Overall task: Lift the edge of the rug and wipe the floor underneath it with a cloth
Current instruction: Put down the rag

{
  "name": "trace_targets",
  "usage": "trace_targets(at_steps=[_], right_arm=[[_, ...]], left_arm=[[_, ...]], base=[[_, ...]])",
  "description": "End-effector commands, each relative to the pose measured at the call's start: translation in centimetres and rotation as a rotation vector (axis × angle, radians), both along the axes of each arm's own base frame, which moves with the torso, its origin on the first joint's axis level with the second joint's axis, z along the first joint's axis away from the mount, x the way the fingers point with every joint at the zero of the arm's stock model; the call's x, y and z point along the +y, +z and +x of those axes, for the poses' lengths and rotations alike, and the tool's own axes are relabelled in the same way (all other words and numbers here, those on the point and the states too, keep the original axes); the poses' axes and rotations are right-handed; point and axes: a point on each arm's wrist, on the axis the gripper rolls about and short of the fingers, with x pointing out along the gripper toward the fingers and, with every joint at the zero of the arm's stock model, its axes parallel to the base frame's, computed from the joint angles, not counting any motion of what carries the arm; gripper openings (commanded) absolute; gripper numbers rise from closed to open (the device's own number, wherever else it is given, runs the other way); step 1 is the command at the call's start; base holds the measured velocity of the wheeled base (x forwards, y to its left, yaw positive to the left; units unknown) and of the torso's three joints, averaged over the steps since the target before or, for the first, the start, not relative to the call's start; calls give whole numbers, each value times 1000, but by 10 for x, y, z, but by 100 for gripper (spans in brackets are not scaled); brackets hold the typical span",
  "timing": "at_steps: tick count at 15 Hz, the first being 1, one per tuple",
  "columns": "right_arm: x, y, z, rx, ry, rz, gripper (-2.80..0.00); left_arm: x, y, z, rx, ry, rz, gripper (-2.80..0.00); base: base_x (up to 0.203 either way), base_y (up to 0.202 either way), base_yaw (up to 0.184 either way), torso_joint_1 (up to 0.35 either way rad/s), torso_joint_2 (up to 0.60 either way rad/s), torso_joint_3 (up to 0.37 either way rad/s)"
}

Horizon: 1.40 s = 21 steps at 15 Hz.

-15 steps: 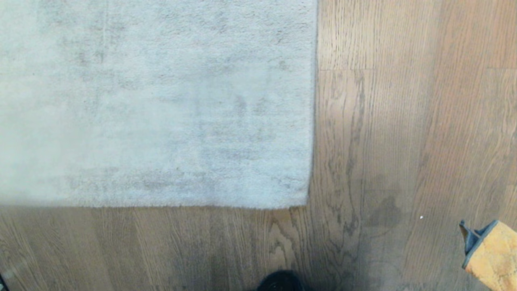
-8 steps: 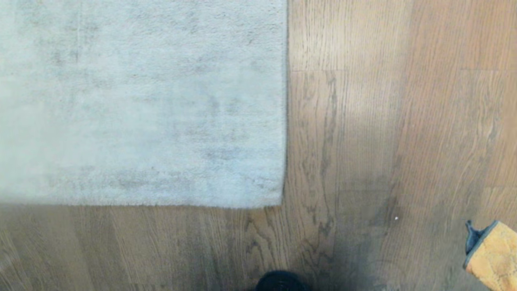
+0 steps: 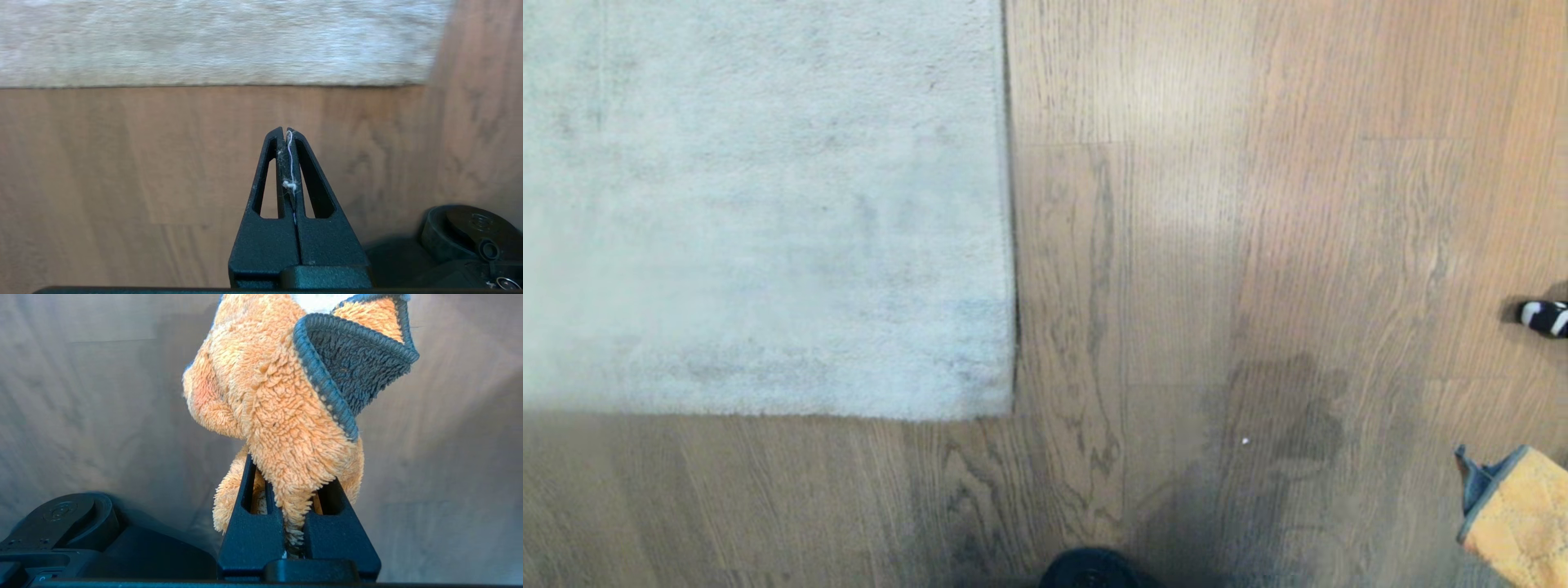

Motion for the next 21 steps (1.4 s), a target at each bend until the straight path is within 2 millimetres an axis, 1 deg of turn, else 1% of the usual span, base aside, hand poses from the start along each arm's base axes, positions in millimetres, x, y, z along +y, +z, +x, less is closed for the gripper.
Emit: trace_targets(at_steps=[1,5,18,21], right_arm=[[0,0,0,2,0,0,-280],[0,0,0,2,-2,0,-280],[0,0,0,0,-2,0,-280],[0,0,0,4,0,-26,-280]], left_arm=[[0,0,0,-1,0,1,-280],[0,0,0,-1,0,-1,-280],[0,0,0,-2,0,-2,-280],[0,0,0,-1,0,-2,-280]], base=[[0,-192,-2,0,2,0],[0,-166,-1,4,1,3],[0,0,0,0,0,0],[0,0,0,0,0,0]])
